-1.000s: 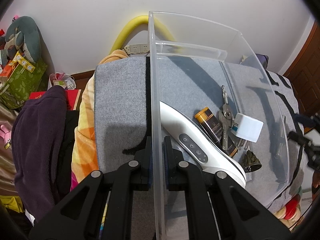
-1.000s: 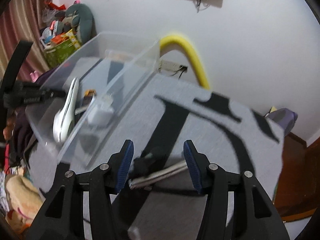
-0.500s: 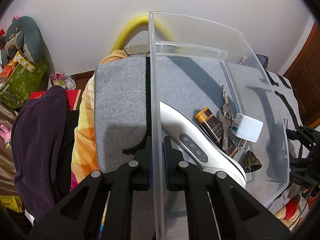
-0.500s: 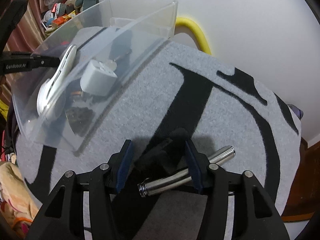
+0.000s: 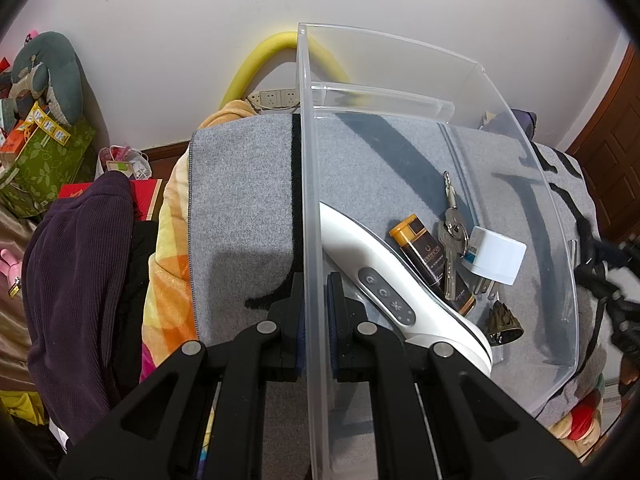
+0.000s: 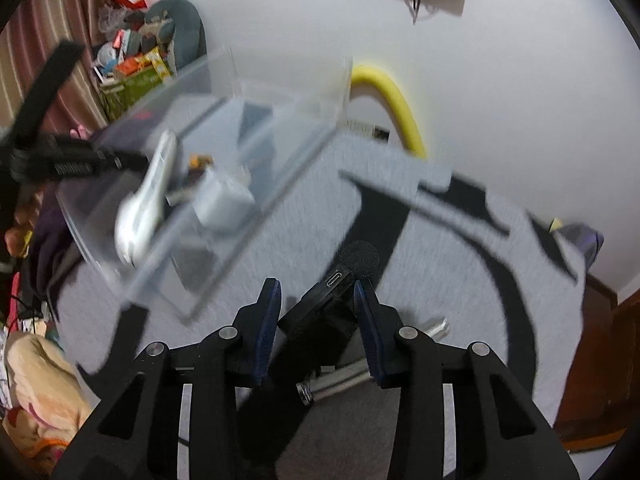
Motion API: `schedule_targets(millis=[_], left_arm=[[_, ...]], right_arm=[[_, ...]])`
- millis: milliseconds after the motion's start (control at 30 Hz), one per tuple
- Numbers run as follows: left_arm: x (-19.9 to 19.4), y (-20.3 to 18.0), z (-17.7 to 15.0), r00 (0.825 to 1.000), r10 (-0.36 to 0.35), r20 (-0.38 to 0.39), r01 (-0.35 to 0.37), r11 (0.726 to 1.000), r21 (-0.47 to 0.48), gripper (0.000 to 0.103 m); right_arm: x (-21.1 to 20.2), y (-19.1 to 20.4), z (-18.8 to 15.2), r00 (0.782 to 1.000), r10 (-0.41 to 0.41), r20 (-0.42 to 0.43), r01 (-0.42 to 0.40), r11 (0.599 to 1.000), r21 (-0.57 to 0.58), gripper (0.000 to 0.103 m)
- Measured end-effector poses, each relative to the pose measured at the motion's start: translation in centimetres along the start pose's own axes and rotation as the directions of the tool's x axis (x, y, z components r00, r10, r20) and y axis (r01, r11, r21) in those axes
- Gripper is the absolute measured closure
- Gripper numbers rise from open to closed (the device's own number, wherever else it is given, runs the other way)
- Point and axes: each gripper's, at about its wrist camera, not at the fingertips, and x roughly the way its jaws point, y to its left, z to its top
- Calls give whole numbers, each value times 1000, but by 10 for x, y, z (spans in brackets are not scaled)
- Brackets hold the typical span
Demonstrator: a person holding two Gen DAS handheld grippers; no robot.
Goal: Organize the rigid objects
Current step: 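Grasp the black cylindrical object and drop it into the box, right tool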
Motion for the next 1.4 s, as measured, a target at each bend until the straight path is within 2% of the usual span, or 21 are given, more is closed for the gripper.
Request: schedule_targets(millis=[233,367,567,833,1200,1267,1333,1400], left_arm=[[0,0,1,1000,-6,0,6,1000,-7,96],[0,0,2,1000,-9,1,9,1000,-10,96],[1,1,3,1000,-17,1,17,1000,-13,96],[2,4,1,1000,-24,3,24,1000,-16,96],[2,3,1,1000,-20,2,20,1000,-14,96],[3,3,1,1000,-18,2,18,1000,-13,96],[3,3,1,1000,-19,2,19,1000,-14,96],[3,3,1,1000,-18,2,18,1000,-13,96]], right_arm=[[-27,27,47,991,21,131,-13,998,-58,68],[-21,49,69,987,41,153,-27,995,-92,68],[12,80,81,992,62,108,-46,988,-146,68],[51,103,79,998,60,24,-54,980,-191,68],[51,111,78,998,67,4,-64,971,-230,67],[47,110,78,998,67,5,-64,971,-232,59],[41,110,75,998,66,17,-61,972,-227,46],[34,107,74,997,69,28,-61,973,-221,45]])
